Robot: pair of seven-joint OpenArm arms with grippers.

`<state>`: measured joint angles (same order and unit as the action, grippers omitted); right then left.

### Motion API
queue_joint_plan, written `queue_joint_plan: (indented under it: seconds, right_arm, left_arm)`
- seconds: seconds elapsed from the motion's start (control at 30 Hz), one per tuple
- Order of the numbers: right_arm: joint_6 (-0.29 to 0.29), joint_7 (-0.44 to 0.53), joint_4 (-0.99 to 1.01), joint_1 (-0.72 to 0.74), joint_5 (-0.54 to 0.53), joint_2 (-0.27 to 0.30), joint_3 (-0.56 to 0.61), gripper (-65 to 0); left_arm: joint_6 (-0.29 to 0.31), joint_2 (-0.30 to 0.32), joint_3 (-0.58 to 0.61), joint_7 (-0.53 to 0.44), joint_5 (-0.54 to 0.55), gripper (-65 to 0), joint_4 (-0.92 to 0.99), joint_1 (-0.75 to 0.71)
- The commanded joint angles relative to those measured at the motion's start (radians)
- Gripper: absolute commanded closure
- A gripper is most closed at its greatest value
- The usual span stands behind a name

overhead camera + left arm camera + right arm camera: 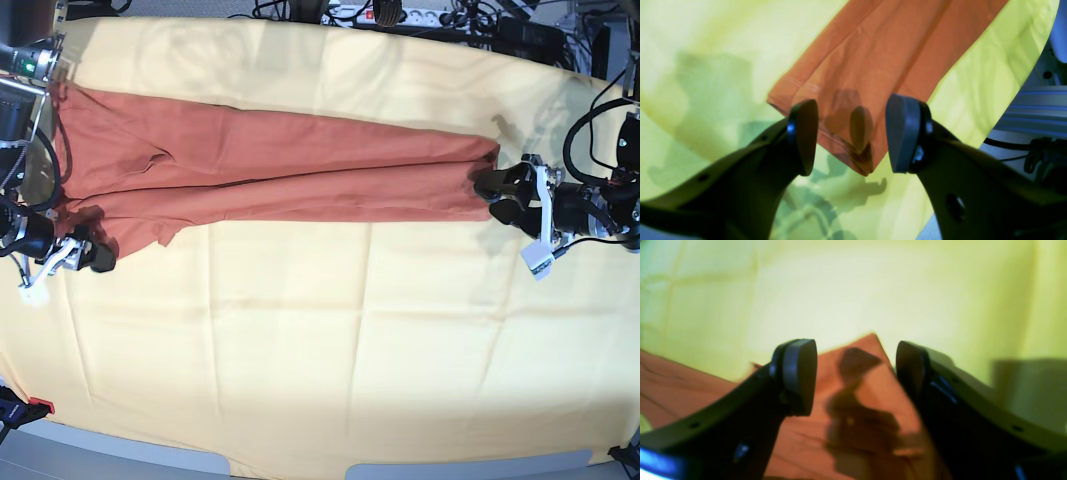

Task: Fold the T-shirt properly

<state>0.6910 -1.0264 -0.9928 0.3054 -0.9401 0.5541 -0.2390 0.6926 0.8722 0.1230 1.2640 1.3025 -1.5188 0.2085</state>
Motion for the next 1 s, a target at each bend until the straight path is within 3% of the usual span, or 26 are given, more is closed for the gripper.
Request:
queue_joint_plan:
  seconds: [0.0,0.27,0.37,0.53,0.7,0.97]
  right_arm:
    - [0.007,0.013,-0.015,0.024,0.010,0.016,-0.007,-39.3]
    - [0.007,0.084,-0.015,-0.003,0.211,0.002,0.043,-39.3]
    - [0.007,0.079,-0.015,-0.003,0.201,0.002,0.084,-39.2]
    - [0.007,0.005,-0.015,-0.004,0.207,0.000,0.129,-39.2]
    - [-0.087,-0.013,-0.015,-0.003,0.299,0.001,0.131,-39.2]
    - [-0.093,-0.142,-0.015,-0.004,0.251,0.010,0.130,-39.2]
  left_arm:
    - [0.006,0.023,-0.013,-0.014,0.022,-34.7,-0.011,0.019]
    - [0.006,0.023,-0.013,-0.014,0.026,-34.7,-0.011,0.019]
    - [0.006,0.023,-0.013,-0.014,0.026,-34.7,-0.011,0.019]
    - [0.006,0.023,-0.013,-0.014,0.026,-34.7,-0.011,0.019]
    - [0.006,0.023,-0.013,-0.014,0.027,-34.7,-0.011,0.019]
    - [0.006,0.023,-0.013,-0.014,0.026,-34.7,-0.011,0.019]
